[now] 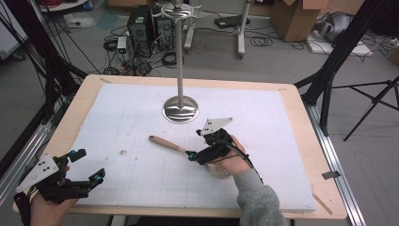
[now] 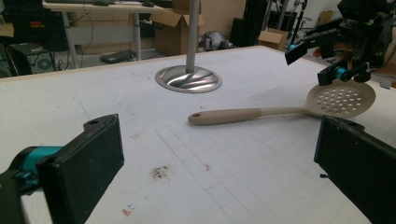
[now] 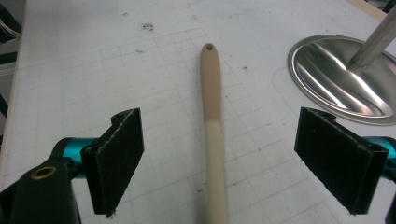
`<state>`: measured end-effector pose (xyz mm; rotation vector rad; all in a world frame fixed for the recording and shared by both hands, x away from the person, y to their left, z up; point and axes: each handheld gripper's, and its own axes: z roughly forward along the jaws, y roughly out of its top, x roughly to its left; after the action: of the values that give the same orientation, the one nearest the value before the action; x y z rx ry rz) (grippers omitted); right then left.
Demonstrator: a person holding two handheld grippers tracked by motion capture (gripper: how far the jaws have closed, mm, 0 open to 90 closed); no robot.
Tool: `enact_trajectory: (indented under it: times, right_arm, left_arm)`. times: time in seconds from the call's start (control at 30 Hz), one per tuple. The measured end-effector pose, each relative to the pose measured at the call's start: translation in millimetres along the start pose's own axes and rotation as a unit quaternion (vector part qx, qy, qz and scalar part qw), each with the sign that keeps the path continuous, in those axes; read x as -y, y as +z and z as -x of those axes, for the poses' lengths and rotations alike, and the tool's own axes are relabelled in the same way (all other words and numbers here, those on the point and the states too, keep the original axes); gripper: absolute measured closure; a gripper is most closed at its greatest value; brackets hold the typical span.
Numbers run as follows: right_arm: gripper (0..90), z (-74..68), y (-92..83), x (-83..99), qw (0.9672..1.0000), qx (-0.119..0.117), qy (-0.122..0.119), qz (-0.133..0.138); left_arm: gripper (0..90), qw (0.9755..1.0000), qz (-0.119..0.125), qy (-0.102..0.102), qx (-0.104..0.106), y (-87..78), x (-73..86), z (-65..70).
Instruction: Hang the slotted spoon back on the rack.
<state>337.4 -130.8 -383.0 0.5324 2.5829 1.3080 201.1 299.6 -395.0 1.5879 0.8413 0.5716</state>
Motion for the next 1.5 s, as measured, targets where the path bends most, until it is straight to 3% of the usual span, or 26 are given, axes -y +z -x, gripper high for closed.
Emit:
enact_trajectory:
  times: [0.63, 1.5]
  right_arm:
    - [15.2, 7.4, 15.3, 7.3, 0.9988, -0.021, -0.001, -0.044]
    - [15.7, 11.9, 31.4, 14.2, 0.9956, -0.032, 0.002, -0.088]
  left_arm:
    - [1.8, 1.0000, -0.001, -0.001, -0.001, -0.5, 1.1, 0.1]
    - [1.8, 1.0000, -0.004, -0.003, 0.001, -0.1, 1.8, 0.0]
